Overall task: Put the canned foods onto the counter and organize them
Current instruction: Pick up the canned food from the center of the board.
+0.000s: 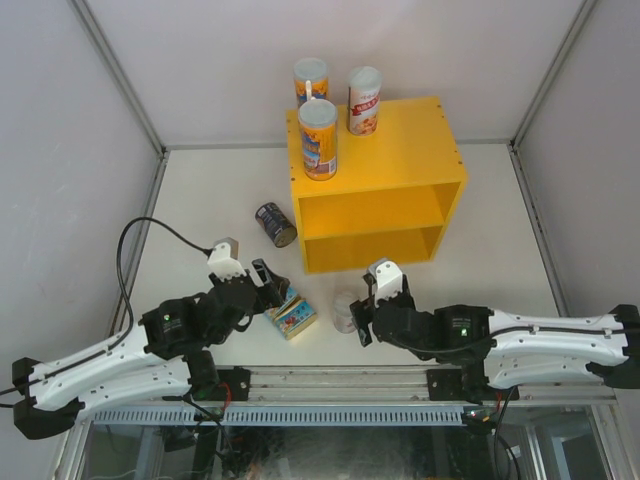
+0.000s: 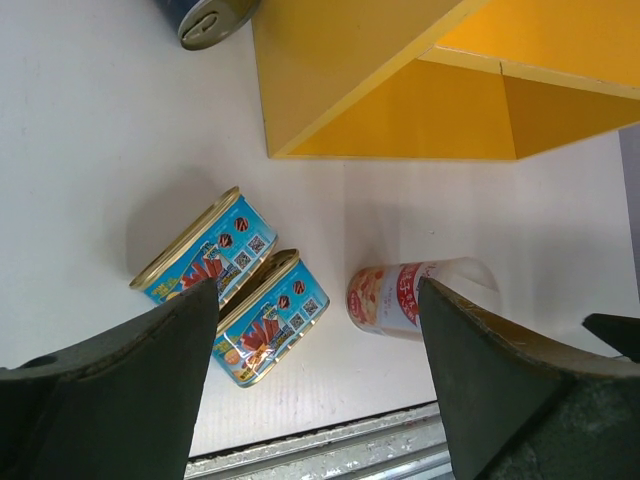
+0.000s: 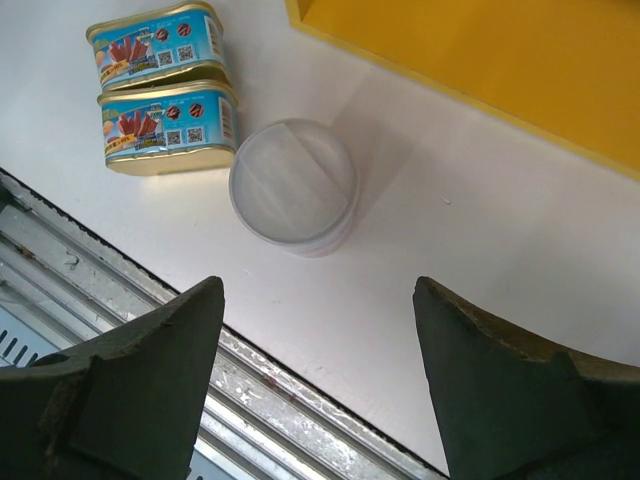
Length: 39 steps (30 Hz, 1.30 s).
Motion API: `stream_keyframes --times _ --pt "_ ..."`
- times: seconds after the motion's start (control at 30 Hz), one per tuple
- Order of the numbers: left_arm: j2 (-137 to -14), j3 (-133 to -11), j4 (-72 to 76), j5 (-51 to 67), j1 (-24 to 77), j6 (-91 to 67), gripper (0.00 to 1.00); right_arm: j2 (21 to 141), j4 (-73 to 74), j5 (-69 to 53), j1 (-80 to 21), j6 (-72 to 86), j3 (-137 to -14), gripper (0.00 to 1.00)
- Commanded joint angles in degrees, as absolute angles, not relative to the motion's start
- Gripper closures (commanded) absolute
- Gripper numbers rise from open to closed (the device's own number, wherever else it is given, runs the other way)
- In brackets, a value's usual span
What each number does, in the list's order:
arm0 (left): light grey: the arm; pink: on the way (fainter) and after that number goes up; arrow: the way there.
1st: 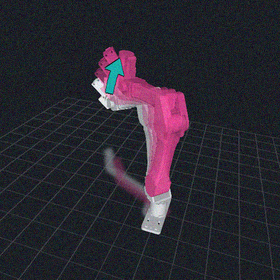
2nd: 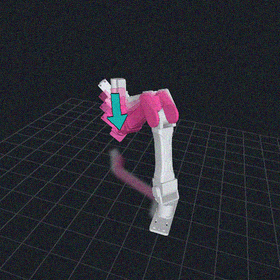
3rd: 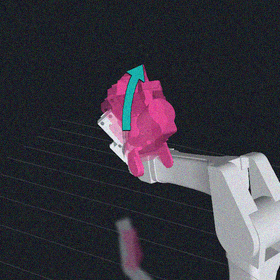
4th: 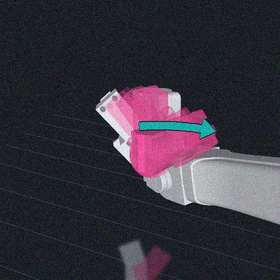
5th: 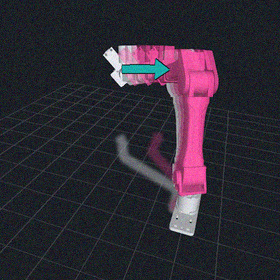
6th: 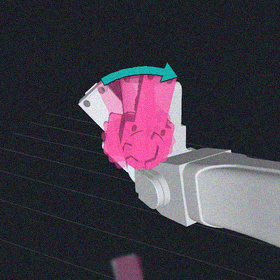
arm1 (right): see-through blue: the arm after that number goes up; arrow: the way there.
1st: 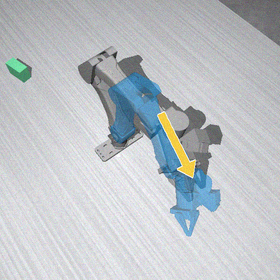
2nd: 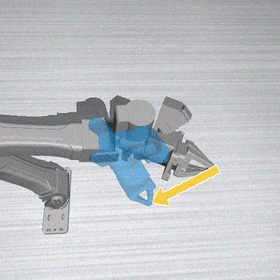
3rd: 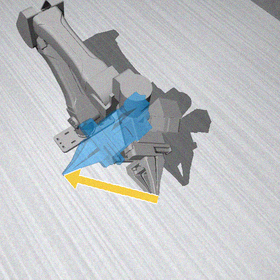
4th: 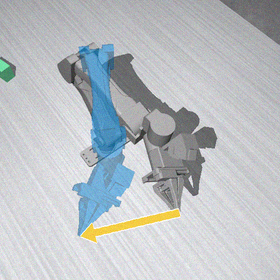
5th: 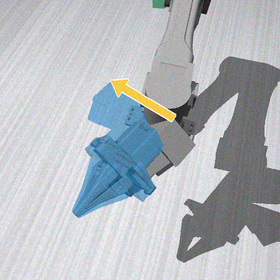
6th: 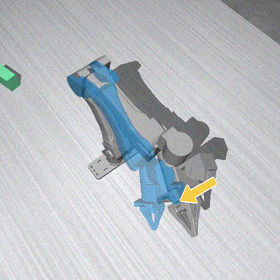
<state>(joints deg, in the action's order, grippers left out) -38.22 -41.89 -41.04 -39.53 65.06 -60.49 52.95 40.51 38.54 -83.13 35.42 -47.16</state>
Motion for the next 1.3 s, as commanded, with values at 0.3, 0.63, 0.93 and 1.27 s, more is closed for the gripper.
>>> stream_keyframes --times 0.3,0.63,0.93,1.27 --pt "-37.2 -41.7 -42.4 -38.1 64.4 -61.2 0.16 59.4 21.7 32.1 -79.1 32.1 -41.8 0.24" --pt "-35.3 -42.2 -45.6 -38.9 64.2 -61.4 0.16 63.2 16.9 28.4 -75.4 29.9 -40.7 0.23" --pt "-35.1 -42.4 -46.6 -38.8 64.0 -61.6 0.16 63.8 15.7 28.5 -73.9 29.5 -40.3 0.23" --pt "-35.7 -42.9 -46.8 -38.3 63.3 -60.8 0.15 66.1 11.6 26.5 -71.4 28.2 -38.6 0.23"
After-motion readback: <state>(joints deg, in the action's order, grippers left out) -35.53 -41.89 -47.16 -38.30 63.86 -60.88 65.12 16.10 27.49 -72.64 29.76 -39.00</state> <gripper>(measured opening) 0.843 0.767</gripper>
